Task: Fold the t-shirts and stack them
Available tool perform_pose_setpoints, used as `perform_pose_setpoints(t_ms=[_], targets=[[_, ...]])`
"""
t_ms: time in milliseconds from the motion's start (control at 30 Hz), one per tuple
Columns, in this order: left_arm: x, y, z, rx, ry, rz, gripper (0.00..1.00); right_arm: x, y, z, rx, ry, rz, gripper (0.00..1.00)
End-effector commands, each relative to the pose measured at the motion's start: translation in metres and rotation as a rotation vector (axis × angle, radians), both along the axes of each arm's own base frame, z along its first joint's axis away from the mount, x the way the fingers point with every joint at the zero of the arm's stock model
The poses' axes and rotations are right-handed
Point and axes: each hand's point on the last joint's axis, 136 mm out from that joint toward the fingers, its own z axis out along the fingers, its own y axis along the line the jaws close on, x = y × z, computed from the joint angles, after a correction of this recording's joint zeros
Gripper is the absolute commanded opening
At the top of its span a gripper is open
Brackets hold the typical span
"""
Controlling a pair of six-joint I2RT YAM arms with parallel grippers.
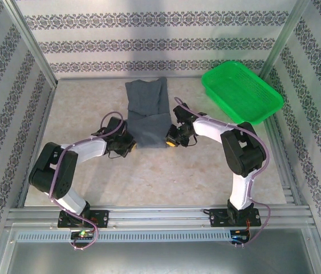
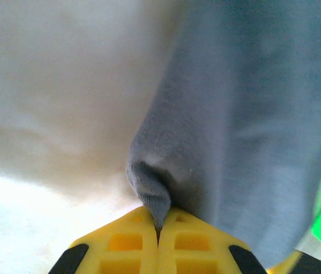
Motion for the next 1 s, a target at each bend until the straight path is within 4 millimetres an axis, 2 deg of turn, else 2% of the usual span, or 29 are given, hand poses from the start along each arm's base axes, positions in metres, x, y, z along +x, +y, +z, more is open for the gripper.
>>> perform_pose_setpoints(t_ms=[0, 133, 267, 500, 600, 667, 767, 867, 967], targets=[[0.003, 0.011, 0.038, 0.108, -0.114, -0.072, 0.0, 0.002, 0.0, 0.021, 0.012, -0.04, 0.009, 0.0], [-0.027, 0.017, 0.02, 0.125, -0.084, -0.125, 0.0, -0.024, -0.005, 0.023, -0.002, -0.031, 0.036, 0.0], [-0.072, 0.01, 0.002, 0.128, -0.053, -0.204, 0.0, -0.07, -0.01, 0.021, -0.025, -0.012, 0.089, 0.0], [-0.157, 0.01, 0.001, 0.151, -0.014, -0.312, 0.0, -0.174, -0.017, 0.016, -0.041, 0.067, 0.184, 0.0], [-0.182, 0.01, 0.009, 0.132, -0.023, -0.345, 0.0, -0.202, -0.026, 0.02, -0.03, 0.108, 0.183, 0.0], [-0.19, 0.011, 0.017, 0.131, -0.046, -0.361, 0.0, -0.205, -0.033, 0.03, -0.036, 0.095, 0.168, 0.0], [-0.184, 0.009, 0.038, 0.126, -0.117, -0.36, 0.0, -0.199, -0.034, 0.051, -0.008, 0.066, 0.129, 0.0], [-0.162, 0.006, 0.07, 0.139, -0.22, -0.324, 0.0, -0.185, -0.035, 0.072, 0.007, 0.034, 0.078, 0.0], [-0.135, 0.001, 0.1, 0.144, -0.306, -0.26, 0.0, -0.161, -0.039, 0.098, 0.024, -0.017, 0.009, 0.0]])
